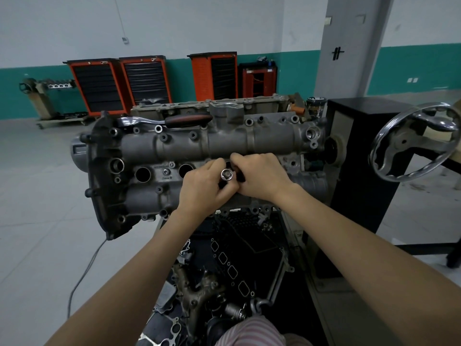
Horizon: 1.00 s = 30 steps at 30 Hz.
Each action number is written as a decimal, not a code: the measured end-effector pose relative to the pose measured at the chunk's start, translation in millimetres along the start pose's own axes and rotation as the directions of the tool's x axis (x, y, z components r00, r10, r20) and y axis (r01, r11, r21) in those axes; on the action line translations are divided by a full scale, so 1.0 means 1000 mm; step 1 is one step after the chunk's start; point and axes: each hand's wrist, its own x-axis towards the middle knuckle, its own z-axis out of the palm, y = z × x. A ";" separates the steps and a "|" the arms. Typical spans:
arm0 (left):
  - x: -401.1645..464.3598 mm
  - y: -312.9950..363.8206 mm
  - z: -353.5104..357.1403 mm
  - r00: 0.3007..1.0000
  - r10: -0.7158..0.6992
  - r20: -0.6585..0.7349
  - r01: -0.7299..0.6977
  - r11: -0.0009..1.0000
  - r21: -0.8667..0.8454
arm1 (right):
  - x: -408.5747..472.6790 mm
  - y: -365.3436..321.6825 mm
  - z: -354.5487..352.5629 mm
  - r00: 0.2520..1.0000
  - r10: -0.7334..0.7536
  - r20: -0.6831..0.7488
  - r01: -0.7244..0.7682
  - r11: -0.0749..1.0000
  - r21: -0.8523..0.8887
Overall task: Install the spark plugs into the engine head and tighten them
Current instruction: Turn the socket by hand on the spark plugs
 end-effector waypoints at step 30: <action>0.000 -0.002 0.003 0.999 -0.001 -0.044 0.000 1.000 -0.006 | -0.002 -0.004 -0.006 0.999 0.029 0.019 -0.029 0.999 0.027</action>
